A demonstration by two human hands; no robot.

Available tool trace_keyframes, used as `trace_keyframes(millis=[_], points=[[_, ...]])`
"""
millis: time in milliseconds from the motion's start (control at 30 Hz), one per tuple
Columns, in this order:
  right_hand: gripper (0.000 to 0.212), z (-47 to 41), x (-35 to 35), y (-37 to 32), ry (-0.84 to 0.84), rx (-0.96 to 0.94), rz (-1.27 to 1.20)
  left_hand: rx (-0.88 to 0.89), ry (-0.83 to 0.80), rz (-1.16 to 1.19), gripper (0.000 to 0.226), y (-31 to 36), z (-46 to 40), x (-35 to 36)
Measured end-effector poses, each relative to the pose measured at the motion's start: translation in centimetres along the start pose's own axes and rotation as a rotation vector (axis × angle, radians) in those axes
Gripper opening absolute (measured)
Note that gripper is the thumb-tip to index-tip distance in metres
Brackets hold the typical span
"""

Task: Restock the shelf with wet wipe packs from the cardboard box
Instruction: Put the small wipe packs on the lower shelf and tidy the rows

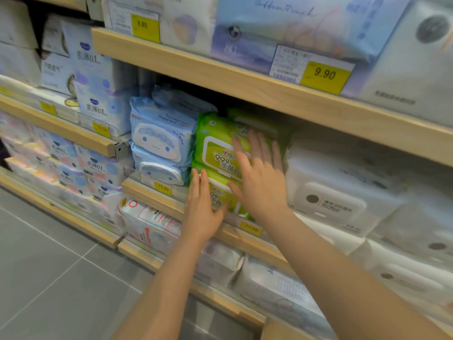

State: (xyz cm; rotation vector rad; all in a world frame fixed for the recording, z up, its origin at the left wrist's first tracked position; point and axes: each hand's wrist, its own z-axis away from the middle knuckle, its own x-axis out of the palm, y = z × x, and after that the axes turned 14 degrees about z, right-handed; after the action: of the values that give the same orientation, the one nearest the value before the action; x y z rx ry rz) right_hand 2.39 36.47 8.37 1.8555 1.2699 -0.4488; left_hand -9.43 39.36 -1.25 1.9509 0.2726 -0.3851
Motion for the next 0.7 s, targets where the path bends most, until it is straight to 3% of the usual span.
trace_keyframes(millis=[233,400,467,567,700], points=[[0.079,5.2,-3.0,2.1,0.084,-0.169,-0.227,-0.045,0.026,0.024,0.077,1.3,1.9,-1.3],[0.063,16.5,-3.5,5.8,-0.209,-0.148,-0.259,0.023,-0.031,-0.032,0.043,2.8,6.9,-0.1],[0.058,21.2,-3.6,8.0,-0.338,-0.082,-0.264,0.053,-0.137,-0.059,0.036,3.8,9.9,1.6],[0.057,27.9,-3.6,11.3,-0.509,0.026,-0.263,0.166,-0.366,-0.149,0.044,4.6,14.6,5.4],[0.060,34.6,-3.5,14.9,-0.707,0.223,-0.260,0.208,-0.609,-0.172,0.032,6.5,19.6,10.9]])
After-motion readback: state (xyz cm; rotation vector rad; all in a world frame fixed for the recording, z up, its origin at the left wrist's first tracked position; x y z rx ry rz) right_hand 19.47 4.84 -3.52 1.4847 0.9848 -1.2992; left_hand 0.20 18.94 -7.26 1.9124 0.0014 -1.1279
